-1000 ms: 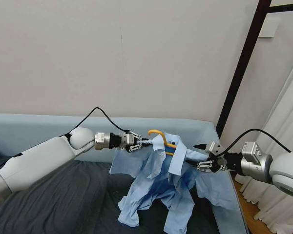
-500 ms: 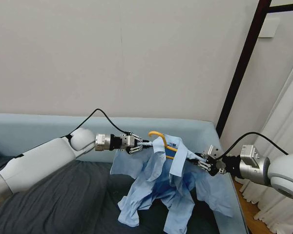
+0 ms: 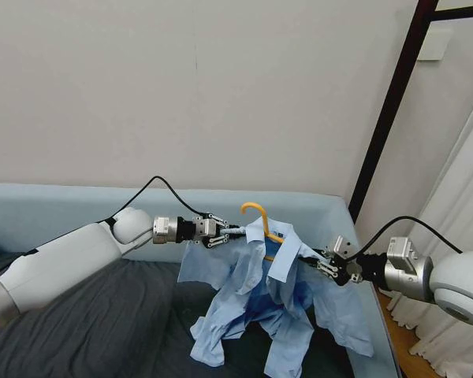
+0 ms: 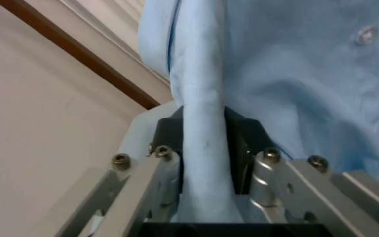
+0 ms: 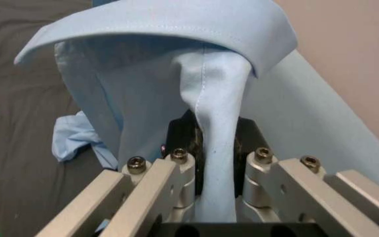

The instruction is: Pick up the clothes from the sofa and hang them on the clothes hanger.

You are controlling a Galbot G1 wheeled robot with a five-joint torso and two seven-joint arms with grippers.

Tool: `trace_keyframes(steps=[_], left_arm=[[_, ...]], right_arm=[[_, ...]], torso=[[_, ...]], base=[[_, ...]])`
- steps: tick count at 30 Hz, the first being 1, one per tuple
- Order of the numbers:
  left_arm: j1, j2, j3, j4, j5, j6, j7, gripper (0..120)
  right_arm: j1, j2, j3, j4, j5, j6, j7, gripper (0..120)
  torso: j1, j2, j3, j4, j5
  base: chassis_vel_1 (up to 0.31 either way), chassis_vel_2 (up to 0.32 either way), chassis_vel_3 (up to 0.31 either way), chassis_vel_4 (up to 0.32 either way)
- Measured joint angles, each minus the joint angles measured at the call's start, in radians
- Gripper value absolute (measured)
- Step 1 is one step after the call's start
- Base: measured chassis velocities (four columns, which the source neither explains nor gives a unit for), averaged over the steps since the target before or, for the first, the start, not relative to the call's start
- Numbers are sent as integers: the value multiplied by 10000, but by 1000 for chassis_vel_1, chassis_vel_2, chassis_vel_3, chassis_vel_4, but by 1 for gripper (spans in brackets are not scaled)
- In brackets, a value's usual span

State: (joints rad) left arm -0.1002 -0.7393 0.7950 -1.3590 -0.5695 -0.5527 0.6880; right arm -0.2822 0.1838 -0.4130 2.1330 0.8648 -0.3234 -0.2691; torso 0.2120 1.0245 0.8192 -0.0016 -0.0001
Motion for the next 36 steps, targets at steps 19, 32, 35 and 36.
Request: trace_keyframes(steps=[19,32,35,36], left_arm=[[1183,2152,-936,-2150,357,91,-2656,94],[5142,1859,-1930,-5169,-48,1814,-8720,100],[6134,941,-2384,-5646,-569,2330,-9845,100],[6134,941,-2384,-5646,-569,2330,-9845,100]], right_arm=[[-976,640,1105,-304,1426,-488,1929,8],[-3612,625,3859,257,2007,-1220,2951,8],[-3694,691,3993,442,2131,-1351,3217,8],[-3694,691,3993,442,2131,-1351,3217,8]], torso=[[0,0,0,2,-1],[-1,0,-1,-2,4],[-1,1,-1,1,1],[-1,1,-1,1,1]], base=[[0,0,0,0],[0,0,0,0],[0,0,0,0],[0,0,0,0]])
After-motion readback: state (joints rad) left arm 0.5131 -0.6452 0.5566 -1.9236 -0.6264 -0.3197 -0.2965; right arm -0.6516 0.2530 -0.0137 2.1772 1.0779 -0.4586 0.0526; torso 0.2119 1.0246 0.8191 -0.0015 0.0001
